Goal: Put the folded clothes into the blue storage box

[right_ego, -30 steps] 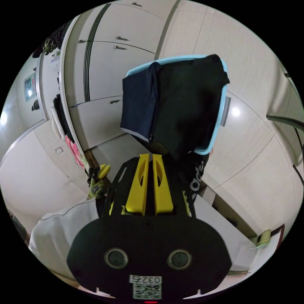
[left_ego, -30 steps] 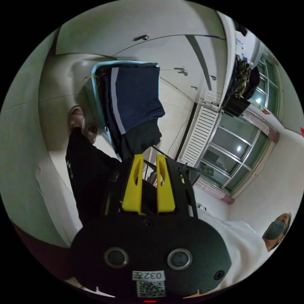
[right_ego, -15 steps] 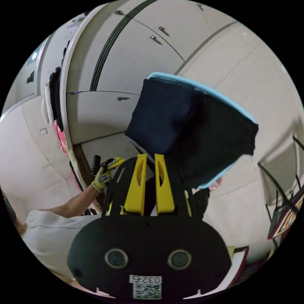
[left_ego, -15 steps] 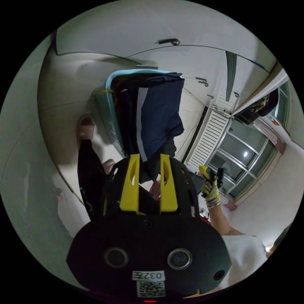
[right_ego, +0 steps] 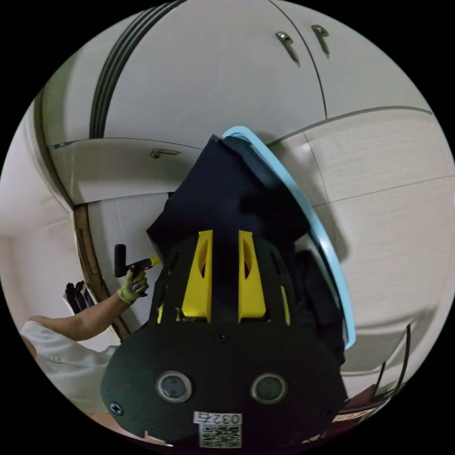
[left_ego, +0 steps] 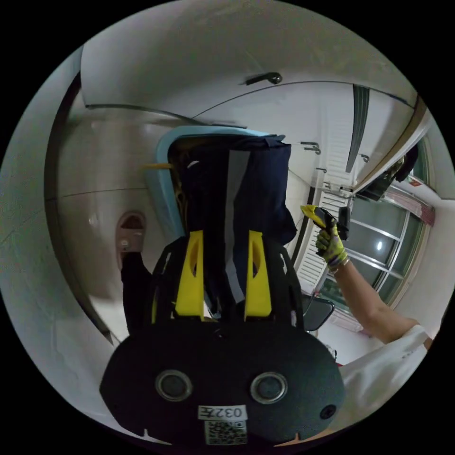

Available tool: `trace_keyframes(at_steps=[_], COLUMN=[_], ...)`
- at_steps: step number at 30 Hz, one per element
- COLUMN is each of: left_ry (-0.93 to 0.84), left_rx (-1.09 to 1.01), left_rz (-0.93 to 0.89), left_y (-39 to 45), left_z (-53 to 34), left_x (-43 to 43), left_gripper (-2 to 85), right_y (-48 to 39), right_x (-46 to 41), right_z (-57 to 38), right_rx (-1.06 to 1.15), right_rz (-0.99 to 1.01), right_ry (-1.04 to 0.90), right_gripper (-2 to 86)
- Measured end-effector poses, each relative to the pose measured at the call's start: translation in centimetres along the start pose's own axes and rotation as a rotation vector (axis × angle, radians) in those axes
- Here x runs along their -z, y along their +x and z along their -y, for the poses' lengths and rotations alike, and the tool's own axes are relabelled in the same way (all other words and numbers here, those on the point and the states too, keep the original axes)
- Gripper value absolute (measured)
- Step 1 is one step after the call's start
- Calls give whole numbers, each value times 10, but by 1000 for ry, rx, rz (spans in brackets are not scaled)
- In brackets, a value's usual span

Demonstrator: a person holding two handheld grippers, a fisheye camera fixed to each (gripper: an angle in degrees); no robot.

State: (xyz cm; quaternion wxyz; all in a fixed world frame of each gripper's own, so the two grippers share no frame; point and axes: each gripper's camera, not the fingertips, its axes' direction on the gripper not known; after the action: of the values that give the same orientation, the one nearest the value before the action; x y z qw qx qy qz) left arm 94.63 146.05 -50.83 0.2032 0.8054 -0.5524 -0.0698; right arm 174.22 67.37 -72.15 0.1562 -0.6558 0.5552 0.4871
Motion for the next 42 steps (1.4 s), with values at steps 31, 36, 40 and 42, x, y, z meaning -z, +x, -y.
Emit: trace_keyframes(at_steps=[31, 36, 40, 42], left_ry=[116, 149, 220, 227], left_rx=[81, -3, -52, 9], left_rz=[-146, -126, -179, -176], left_y=[-113, -100, -90, -101], left_z=[-15, -22, -25, -16], left_x=[46, 66, 83, 76], left_gripper=[43, 16, 3, 2], right_y=[-13, -47, -80, -72], right_x=[-12, 20, 46, 45], right_z=[60, 44, 36, 46], right_rx=[283, 375, 498, 452], right_rz=[18, -63, -134, -149], right_ry=[-235, -137, -34, -17], right_gripper=[59, -2, -6, -3])
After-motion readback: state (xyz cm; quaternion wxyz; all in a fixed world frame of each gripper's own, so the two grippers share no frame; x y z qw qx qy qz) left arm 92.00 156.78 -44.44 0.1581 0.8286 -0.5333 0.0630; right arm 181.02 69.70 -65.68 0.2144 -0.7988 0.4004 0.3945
